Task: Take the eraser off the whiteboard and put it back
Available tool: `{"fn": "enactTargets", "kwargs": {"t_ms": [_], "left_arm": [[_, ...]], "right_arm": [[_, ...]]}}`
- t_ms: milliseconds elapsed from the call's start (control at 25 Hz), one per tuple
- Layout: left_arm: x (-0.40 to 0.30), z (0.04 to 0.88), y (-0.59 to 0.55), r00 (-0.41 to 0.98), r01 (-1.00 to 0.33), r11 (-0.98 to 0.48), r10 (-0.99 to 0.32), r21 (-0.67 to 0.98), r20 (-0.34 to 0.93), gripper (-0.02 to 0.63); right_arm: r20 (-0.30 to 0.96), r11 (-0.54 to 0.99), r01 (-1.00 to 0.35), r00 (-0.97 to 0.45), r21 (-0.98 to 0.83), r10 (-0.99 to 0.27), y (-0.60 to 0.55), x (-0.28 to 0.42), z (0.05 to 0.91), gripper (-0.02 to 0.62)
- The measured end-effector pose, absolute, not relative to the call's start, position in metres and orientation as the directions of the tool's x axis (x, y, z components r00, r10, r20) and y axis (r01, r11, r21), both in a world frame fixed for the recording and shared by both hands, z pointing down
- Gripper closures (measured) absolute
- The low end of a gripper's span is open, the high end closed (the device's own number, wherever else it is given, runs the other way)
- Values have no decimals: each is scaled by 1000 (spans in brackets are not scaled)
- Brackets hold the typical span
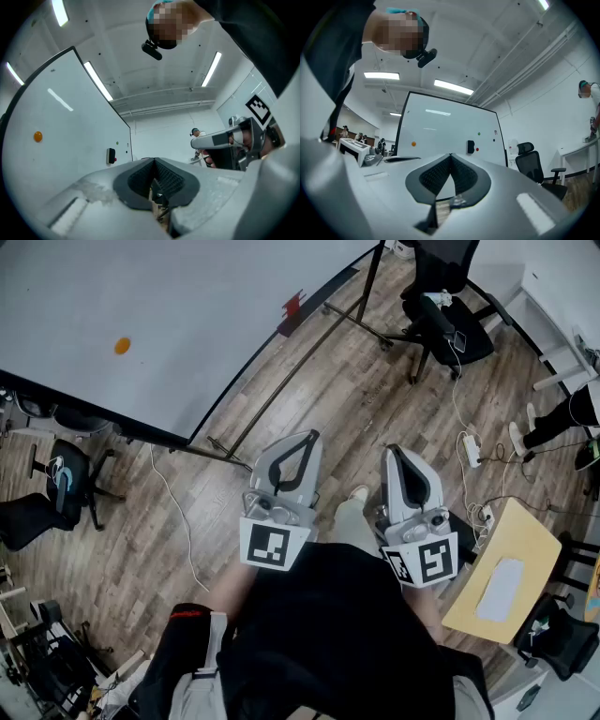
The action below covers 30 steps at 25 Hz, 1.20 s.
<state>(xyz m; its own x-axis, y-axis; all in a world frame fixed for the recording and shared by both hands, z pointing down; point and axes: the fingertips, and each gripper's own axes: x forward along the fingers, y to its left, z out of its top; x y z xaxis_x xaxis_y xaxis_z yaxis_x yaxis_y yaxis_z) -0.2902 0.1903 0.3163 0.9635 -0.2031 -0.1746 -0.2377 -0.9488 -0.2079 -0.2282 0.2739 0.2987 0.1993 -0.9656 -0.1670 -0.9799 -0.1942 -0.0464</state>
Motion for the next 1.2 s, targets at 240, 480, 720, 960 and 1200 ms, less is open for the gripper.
{"fn": "enactTargets", "kwargs": {"t_ms": [240,480,720,960,1200], "left_arm": [[-303,290,206,933,-314,-911,-244,-267,-264,604],[-303,286,214,921,-358,-890,-288,-283,-261,604],[-289,289,229,921,-366,-885,-301,-288,-246,604],[-259,291,249,927,-351,-886,-281,-304,-249,604],[-225,298,271,927,-353,-882,-284,-311,-247,604]], "right_arm": [[-182,-153,-988,148,14,-972,280,-236,286,595],[-191,-107,-992,94,61,-977,284,-239,277,595],[-191,-107,-993,96,46,-977,300,-223,281,595],[-183,-119,-992,110,37,-977,320,-195,291,595],[-191,-134,-991,127,28,-973,344,-157,298,594]]}}
